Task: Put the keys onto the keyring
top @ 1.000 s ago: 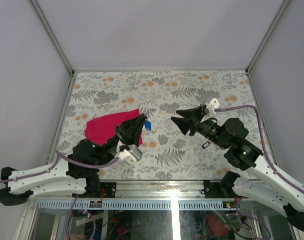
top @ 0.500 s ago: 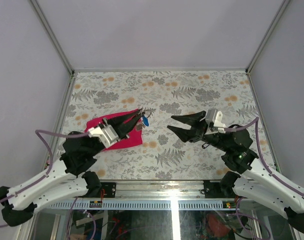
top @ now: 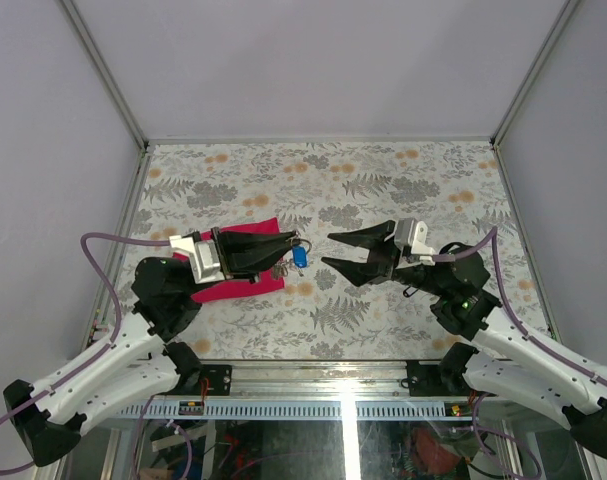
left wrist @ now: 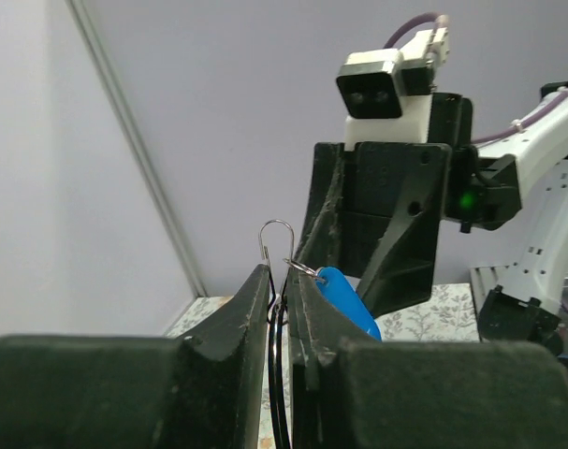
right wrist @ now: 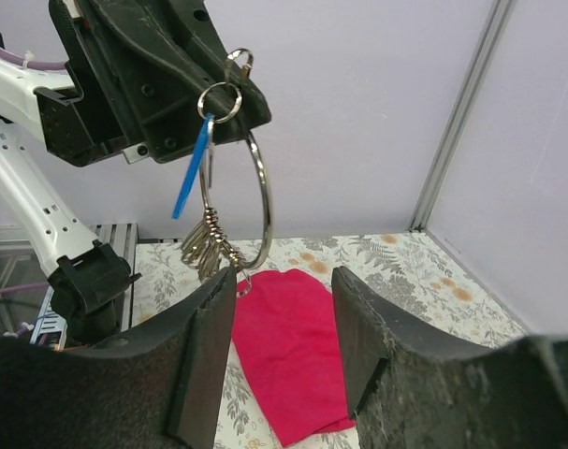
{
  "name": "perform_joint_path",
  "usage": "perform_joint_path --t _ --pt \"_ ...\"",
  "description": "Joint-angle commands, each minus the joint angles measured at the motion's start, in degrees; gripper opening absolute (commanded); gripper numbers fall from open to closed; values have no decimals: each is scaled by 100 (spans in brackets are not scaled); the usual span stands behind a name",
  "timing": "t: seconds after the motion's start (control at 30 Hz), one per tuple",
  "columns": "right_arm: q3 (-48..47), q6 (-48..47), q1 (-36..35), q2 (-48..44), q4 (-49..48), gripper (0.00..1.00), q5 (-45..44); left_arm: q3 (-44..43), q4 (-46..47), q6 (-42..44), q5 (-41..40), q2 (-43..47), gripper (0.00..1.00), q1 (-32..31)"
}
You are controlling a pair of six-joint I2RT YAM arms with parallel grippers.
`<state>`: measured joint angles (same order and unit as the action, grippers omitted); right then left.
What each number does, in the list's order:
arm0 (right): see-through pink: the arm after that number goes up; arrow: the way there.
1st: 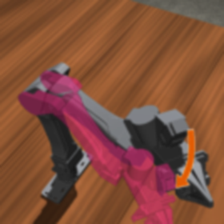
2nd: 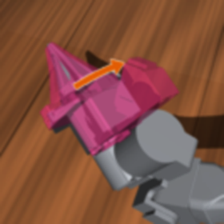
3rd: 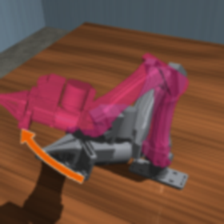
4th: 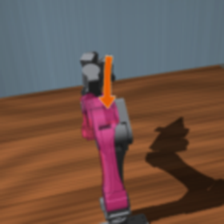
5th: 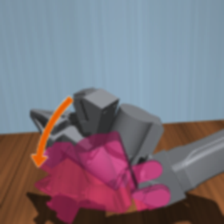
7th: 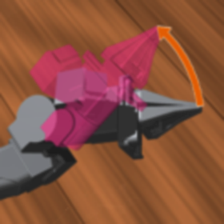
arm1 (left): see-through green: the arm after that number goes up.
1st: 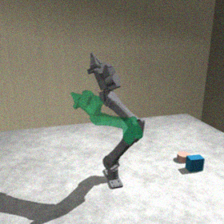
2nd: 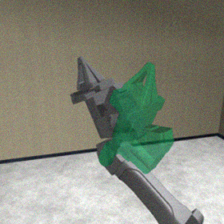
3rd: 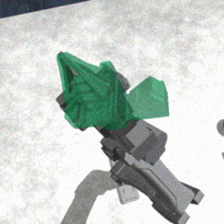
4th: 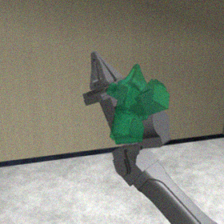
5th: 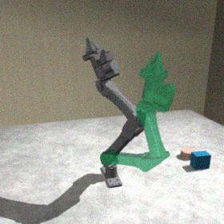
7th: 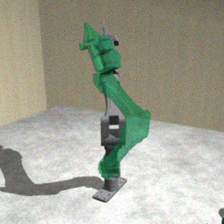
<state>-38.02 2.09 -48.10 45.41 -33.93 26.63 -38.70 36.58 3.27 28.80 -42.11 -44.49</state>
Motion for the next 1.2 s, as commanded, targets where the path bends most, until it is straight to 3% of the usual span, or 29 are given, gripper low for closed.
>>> perform_joint_path --t 0.0,0.4,1.03,1.17 --pt "-188 -104 4 43 -512 53 -37 -65 588 -316 526 75 0 45" --pt "-325 555 10 408 -871 53 825 -131 548 -364 753 7 0 45" --pt "-580 1215 -2 1116 -1611 35 1130 -53 663 -395 823 16 0 38" --pt "-618 1336 -6 1202 -1722 25 1193 -26 731 -407 811 15 0 41"
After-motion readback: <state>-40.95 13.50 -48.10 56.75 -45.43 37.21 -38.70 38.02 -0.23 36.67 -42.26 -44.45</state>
